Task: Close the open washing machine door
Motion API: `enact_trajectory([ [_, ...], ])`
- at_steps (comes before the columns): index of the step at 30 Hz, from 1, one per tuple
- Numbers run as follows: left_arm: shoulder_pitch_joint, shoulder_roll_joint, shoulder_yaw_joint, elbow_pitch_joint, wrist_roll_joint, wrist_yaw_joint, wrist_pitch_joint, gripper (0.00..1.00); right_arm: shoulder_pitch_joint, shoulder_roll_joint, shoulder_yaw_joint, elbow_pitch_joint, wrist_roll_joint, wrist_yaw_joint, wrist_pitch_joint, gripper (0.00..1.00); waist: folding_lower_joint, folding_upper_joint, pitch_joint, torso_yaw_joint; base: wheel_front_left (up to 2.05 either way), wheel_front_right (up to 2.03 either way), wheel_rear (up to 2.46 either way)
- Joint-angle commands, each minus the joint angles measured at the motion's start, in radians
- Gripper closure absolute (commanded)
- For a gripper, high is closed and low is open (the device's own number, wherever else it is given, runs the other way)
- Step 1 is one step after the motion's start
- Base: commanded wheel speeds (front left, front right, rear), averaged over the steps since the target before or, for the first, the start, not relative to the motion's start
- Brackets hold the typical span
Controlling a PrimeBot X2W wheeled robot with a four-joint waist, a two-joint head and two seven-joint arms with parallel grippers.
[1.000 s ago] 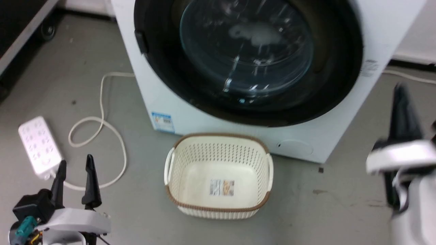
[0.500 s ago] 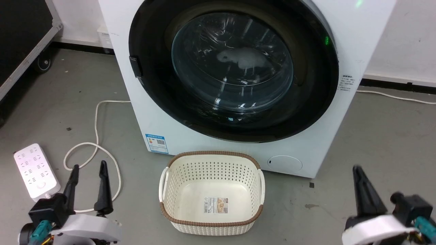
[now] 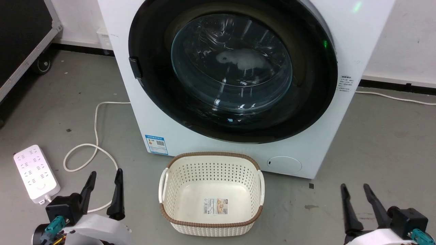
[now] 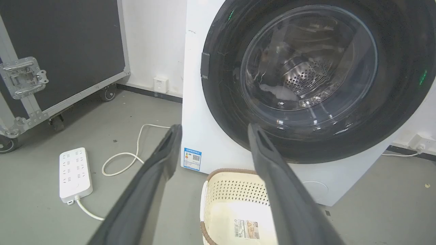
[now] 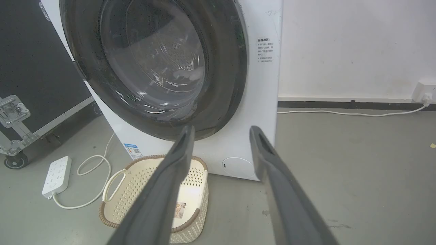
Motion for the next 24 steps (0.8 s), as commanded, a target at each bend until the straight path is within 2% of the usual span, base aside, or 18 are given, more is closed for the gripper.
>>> enact_trajectory([
  [1, 0.013, 0.002, -0.003, 0.004, -0.007, -0.002, 0.001, 0.00, 0.015, -0.002, 0.002, 0.002, 0.001, -0.001, 0.001, 0.00, 0.0000, 0.0000, -0.001, 0.001, 0.00, 0.00, 0.00],
  [16, -0.002, -0.002, -0.011, 0.015, -0.033, -0.002, 0.009, 0.00, 0.018, -0.002, 0.016, -0.030, 0.012, -0.001, 0.003, 0.00, 0.0000, 0.0000, 0.000, 0.005, 0.00, 0.00, 0.00],
  [24, -0.010, 0.015, -0.032, 0.017, -0.004, 0.013, 0.014, 0.00, 0.020, -0.002, 0.023, -0.023, 0.024, -0.001, -0.002, 0.00, 0.0000, 0.0000, 0.000, 0.006, 0.00, 0.00, 0.00],
])
